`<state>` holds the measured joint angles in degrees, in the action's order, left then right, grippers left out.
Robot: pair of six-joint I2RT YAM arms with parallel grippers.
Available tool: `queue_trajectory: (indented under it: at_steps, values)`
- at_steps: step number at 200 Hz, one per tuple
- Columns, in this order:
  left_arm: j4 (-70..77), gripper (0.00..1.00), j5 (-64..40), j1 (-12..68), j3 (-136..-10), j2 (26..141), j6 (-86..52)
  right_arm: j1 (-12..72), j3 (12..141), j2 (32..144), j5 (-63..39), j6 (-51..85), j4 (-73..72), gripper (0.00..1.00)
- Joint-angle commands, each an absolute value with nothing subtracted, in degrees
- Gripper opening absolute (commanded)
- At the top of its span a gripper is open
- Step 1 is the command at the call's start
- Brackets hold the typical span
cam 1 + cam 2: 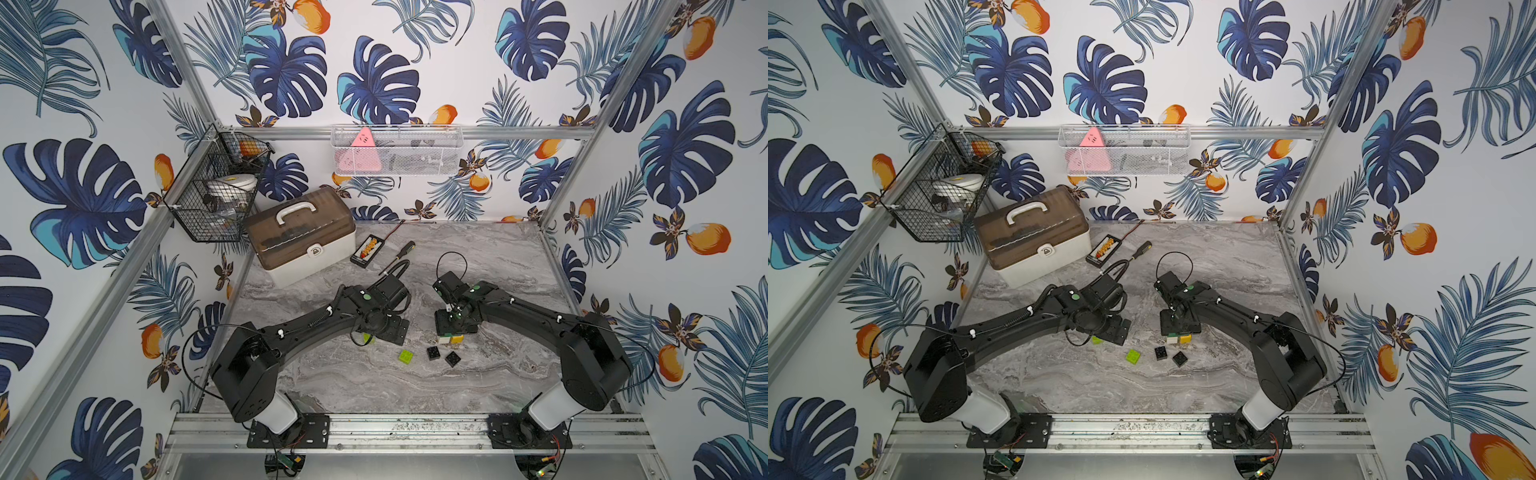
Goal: Assemble a giraffe with lego
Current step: Assemble the lego brick with the lego brick.
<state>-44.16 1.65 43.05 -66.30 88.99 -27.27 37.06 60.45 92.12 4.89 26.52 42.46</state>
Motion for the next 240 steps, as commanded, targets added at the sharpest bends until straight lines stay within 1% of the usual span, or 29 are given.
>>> queue_trajectory:
  at_steps: [1, 55, 84, 173, 240]
  values:
    - [-44.53, 0.98, 2.43, 43.10, -66.33, 88.52, -27.86, 37.44, 60.20, 91.93, 4.65, 27.25, 43.24, 0.62]
    - [-44.47, 0.98, 2.46, 43.07, -65.96, 88.07, -28.19, 37.86, 60.45, 91.67, 4.85, 27.37, 43.59, 0.72]
    - [-44.47, 0.98, 2.46, 43.07, -65.90, 87.80, -28.21, 37.96, 60.39, 91.41, 5.27, 27.50, 43.77, 0.76]
    - [-44.02, 0.98, 2.46, 43.07, -65.31, 87.45, -28.49, 38.14, 61.44, 89.32, 6.67, 28.52, 45.85, 0.77]
    - [-44.12, 0.98, 2.55, 43.08, -64.85, 86.91, -28.23, 41.24, 64.00, 92.71, 7.88, 29.93, 47.89, 0.77]
